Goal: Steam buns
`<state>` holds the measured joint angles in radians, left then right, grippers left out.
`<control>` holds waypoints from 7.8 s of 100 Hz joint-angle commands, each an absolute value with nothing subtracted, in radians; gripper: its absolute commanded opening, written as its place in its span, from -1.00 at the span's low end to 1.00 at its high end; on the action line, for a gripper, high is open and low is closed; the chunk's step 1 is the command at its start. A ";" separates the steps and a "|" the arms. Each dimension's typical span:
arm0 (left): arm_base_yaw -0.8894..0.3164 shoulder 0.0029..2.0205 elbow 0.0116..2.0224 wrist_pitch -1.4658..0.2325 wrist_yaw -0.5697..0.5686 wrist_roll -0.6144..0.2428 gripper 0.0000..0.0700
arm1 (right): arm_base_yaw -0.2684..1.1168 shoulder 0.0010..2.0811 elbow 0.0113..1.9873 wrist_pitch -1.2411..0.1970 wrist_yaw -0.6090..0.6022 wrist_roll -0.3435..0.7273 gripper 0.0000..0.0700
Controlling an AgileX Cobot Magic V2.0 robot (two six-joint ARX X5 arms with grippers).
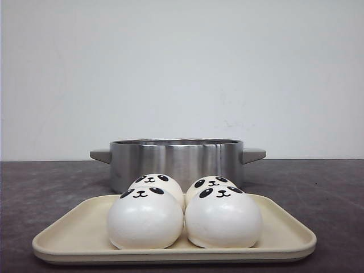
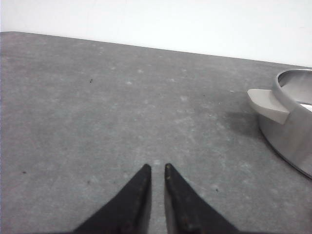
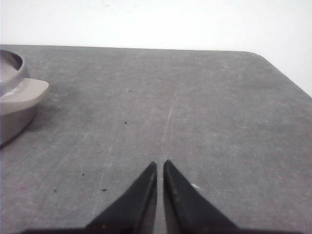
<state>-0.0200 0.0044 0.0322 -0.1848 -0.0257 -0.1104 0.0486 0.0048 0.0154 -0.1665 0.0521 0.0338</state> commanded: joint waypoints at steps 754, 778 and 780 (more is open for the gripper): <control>-0.443 1.054 1.121 -0.834 0.335 -0.265 0.93 | 0.579 1.722 1.949 -0.824 -0.049 0.111 -0.95; -0.614 1.285 1.121 -0.809 0.284 -0.279 0.93 | 0.692 1.431 1.949 -0.891 0.052 0.113 -0.95; -0.627 1.304 1.121 -0.802 0.280 -0.279 0.93 | 0.701 1.412 1.949 -0.892 0.061 0.116 -0.95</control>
<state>-0.5915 1.2507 1.1034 -0.8227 0.2924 -0.2665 0.6777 1.4418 1.9278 -0.8886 0.0319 0.1253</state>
